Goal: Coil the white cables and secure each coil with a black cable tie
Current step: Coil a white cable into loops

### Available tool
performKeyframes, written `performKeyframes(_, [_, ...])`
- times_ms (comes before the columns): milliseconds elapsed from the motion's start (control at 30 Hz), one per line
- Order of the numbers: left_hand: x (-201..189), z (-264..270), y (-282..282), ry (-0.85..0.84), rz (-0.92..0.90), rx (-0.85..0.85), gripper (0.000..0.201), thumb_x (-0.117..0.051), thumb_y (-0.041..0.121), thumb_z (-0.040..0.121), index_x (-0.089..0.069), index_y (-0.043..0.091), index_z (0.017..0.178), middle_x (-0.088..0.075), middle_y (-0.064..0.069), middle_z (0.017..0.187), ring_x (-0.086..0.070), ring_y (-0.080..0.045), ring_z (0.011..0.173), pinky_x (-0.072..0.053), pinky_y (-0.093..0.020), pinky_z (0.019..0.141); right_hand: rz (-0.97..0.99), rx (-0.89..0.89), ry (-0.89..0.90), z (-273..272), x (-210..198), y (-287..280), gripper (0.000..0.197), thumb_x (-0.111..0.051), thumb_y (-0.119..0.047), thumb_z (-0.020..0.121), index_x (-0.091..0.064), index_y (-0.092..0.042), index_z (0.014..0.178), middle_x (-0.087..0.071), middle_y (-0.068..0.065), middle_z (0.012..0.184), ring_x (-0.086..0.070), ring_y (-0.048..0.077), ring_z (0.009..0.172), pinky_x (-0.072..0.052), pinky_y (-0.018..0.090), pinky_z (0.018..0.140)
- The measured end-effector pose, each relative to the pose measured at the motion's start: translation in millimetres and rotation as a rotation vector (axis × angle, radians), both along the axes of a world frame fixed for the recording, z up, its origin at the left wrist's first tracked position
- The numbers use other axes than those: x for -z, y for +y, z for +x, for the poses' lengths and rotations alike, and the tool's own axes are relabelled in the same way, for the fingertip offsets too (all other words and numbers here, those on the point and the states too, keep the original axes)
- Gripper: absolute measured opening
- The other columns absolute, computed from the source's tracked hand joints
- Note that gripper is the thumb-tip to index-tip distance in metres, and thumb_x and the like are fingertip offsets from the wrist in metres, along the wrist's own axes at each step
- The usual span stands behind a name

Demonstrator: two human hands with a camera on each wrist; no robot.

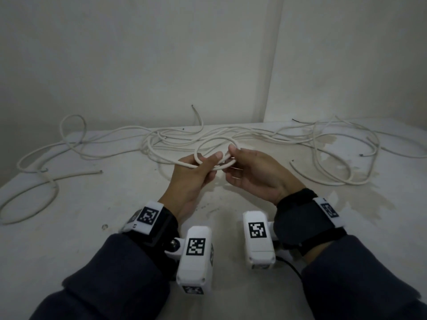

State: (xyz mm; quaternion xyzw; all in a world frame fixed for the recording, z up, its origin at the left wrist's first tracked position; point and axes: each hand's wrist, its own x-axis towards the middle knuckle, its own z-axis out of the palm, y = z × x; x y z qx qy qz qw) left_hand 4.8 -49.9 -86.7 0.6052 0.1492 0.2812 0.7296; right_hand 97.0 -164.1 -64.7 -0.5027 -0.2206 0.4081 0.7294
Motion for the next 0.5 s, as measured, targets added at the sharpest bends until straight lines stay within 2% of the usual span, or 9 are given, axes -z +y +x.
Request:
performKeyframes(33, [0.7,2.3,-2.5,-0.018,-0.036,0.013,0.029,-0.065,0.014,0.088,-0.072,0.022,0.061,-0.069,0.01,0.064,-0.058,0.003,0.054,-0.046,-0.008,0.056,0.055,0.008,0.051,-1.5,0.8,2.2,0.024,-0.056,-0.026,0.094,-0.064,-0.011,0.077,-0.067,0.003,0.075,-0.062,0.012,0.071,-0.051,0.023,0.069])
performKeyframes(100, [1.1,5.2,-6.7,-0.05,-0.124,0.058,0.012,-0.063,0.017,0.089,-0.074,0.014,0.085,-0.074,0.006,0.077,-0.064,0.003,0.065,-0.048,-0.008,0.06,0.142,0.015,0.127,-3.4,2.5,6.2,0.029,-0.054,-0.03,0.094,-0.065,-0.011,0.075,-0.068,0.007,0.081,-0.064,0.016,0.077,-0.052,0.025,0.077])
performKeyframes(167, [0.9,5.3,-8.8,-0.044,-0.2,0.112,0.022,-0.063,0.022,0.088,-0.072,0.008,0.103,-0.075,0.0,0.095,-0.067,-0.001,0.081,-0.05,-0.009,0.066,0.182,0.014,0.148,-5.8,5.4,10.8,0.034,-0.052,-0.034,0.095,-0.065,-0.012,0.072,-0.069,0.01,0.086,-0.066,0.02,0.085,-0.051,0.03,0.083])
performKeyframes(200, [1.4,5.5,-8.4,-0.037,-0.238,0.134,0.027,-0.063,0.024,0.087,-0.071,0.008,0.108,-0.073,-0.002,0.099,-0.065,-0.003,0.084,-0.05,-0.009,0.066,0.189,0.027,0.155,-6.5,6.9,13.2,0.036,-0.051,-0.035,0.095,-0.065,-0.013,0.072,-0.069,0.01,0.084,-0.067,0.021,0.084,-0.051,0.031,0.081])
performKeyframes(233, [2.1,6.0,-7.2,-0.026,-0.275,0.161,0.03,-0.064,0.027,0.085,-0.071,0.008,0.107,-0.072,-0.002,0.098,-0.062,-0.003,0.081,-0.048,-0.01,0.063,0.193,0.056,0.17,-6.8,7.9,15.6,0.037,-0.048,-0.035,0.097,-0.063,-0.013,0.072,-0.069,0.009,0.08,-0.067,0.02,0.082,-0.053,0.031,0.077])
performKeyframes(300, [1.7,5.9,-5.0,0.003,-0.346,0.195,0.025,-0.066,0.032,0.083,-0.073,0.01,0.092,-0.066,-0.001,0.088,-0.054,-0.004,0.07,-0.044,-0.013,0.057,0.211,0.149,0.238,-5.4,9.5,18.5,0.035,-0.044,-0.033,0.1,-0.056,-0.011,0.074,-0.065,0.006,0.066,-0.067,0.018,0.072,-0.054,0.032,0.07])
performKeyframes(367, [-0.7,6.3,-2.8,0.02,-0.442,0.138,0.028,-0.065,0.038,0.084,-0.066,0.01,0.081,-0.061,-0.002,0.077,-0.055,-0.007,0.062,-0.048,-0.017,0.058,0.265,0.249,0.337,0.2,10.9,18.3,0.036,-0.04,-0.031,0.102,-0.048,-0.011,0.074,-0.053,0.002,0.052,-0.061,0.014,0.055,-0.053,0.033,0.067])
performKeyframes(433, [-2.7,4.6,1.4,-0.01,-0.551,-0.008,0.033,-0.065,0.038,0.085,-0.06,0.006,0.089,-0.058,-0.004,0.076,-0.061,-0.011,0.066,-0.054,-0.023,0.064,0.298,0.343,0.415,6.3,12.6,15.8,0.037,-0.037,-0.029,0.103,-0.043,-0.011,0.072,-0.042,0.0,0.044,-0.049,0.012,0.041,-0.051,0.035,0.069])
performKeyframes(500, [-1.4,1.9,7.7,-0.12,-0.626,-0.181,0.035,-0.062,0.033,0.089,-0.053,0.0,0.096,-0.054,-0.008,0.077,-0.063,-0.014,0.065,-0.057,-0.024,0.059,0.254,0.419,0.418,10.0,15.5,14.3,0.036,-0.036,-0.027,0.104,-0.041,-0.01,0.073,-0.035,-0.001,0.04,-0.038,0.01,0.034,-0.05,0.036,0.064])
